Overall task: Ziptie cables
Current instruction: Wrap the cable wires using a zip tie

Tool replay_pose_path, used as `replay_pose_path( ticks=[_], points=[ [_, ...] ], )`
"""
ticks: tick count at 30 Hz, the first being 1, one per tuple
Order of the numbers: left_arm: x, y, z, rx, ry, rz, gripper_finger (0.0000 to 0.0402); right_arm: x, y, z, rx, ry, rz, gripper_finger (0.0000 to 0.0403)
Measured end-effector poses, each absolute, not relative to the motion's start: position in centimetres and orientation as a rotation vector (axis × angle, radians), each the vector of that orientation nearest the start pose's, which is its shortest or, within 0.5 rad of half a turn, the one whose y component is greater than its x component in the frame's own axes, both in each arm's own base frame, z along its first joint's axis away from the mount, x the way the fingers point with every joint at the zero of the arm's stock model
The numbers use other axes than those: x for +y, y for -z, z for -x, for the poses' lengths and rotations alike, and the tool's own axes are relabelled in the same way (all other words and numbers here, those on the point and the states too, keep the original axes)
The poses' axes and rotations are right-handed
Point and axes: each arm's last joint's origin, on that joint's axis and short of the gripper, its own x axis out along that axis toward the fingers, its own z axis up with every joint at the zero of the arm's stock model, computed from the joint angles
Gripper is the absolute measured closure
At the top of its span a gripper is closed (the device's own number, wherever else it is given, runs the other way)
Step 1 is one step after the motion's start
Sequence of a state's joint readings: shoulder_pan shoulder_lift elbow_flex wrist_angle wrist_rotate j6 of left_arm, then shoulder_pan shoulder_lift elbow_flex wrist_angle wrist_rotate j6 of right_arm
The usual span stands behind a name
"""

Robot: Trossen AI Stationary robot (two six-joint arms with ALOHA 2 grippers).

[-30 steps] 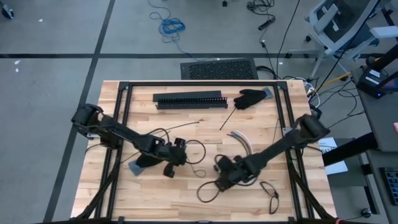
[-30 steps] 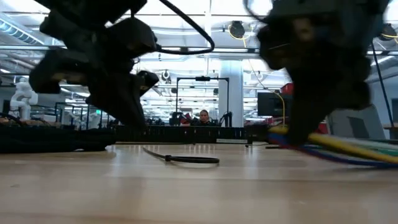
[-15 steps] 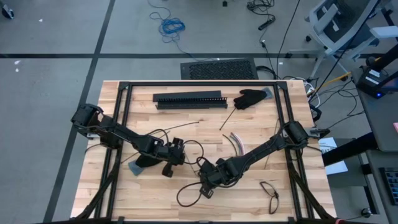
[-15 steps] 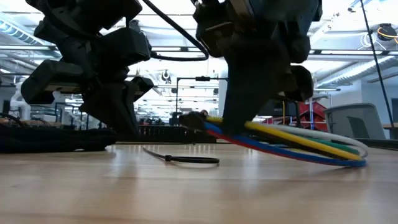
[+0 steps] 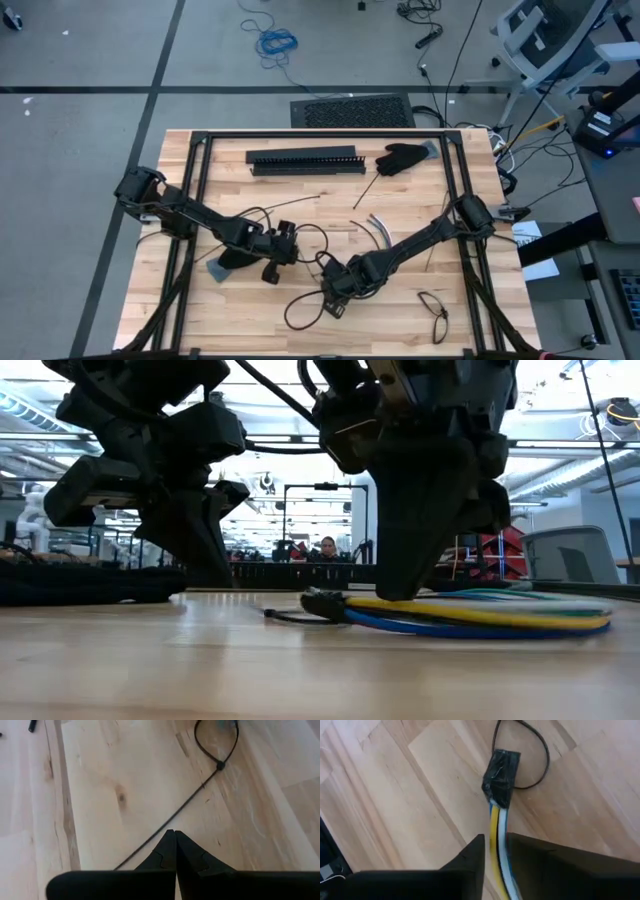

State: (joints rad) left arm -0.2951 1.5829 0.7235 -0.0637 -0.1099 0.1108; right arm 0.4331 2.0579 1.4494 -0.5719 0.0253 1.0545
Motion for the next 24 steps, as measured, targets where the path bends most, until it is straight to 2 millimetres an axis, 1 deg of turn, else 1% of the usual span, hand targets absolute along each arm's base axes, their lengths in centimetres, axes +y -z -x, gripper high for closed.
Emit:
replay_pose_path(
  ticks=[3, 11, 16, 19, 24],
  points=[
    [-8.0, -14.4, -27.5, 0.899, 0.222, -0.289, 0.0401, 17.3, -15.7, -37.8, 1.204, 0.263, -0.637, 0.0315],
    [-8.1, -14.4, -27.5, 0.9, 0.224, -0.29, 0.0401, 17.2, -15.7, -37.9, 1.201, 0.265, -0.643, 0.032],
    [-8.7, -14.4, -27.3, 0.902, 0.232, -0.276, 0.0401, 17.1, -15.8, -38.0, 1.182, 0.275, -0.664, 0.0315],
    [-9.1, -14.2, -27.0, 0.906, 0.249, -0.285, 0.0401, 17.1, -15.9, -38.2, 1.165, 0.267, -0.679, 0.0309],
    [-9.5, -13.6, -26.2, 0.969, 0.261, -0.292, 0.0401, 17.0, -16.3, -38.5, 1.137, 0.252, -0.7, 0.0302]
  ],
)
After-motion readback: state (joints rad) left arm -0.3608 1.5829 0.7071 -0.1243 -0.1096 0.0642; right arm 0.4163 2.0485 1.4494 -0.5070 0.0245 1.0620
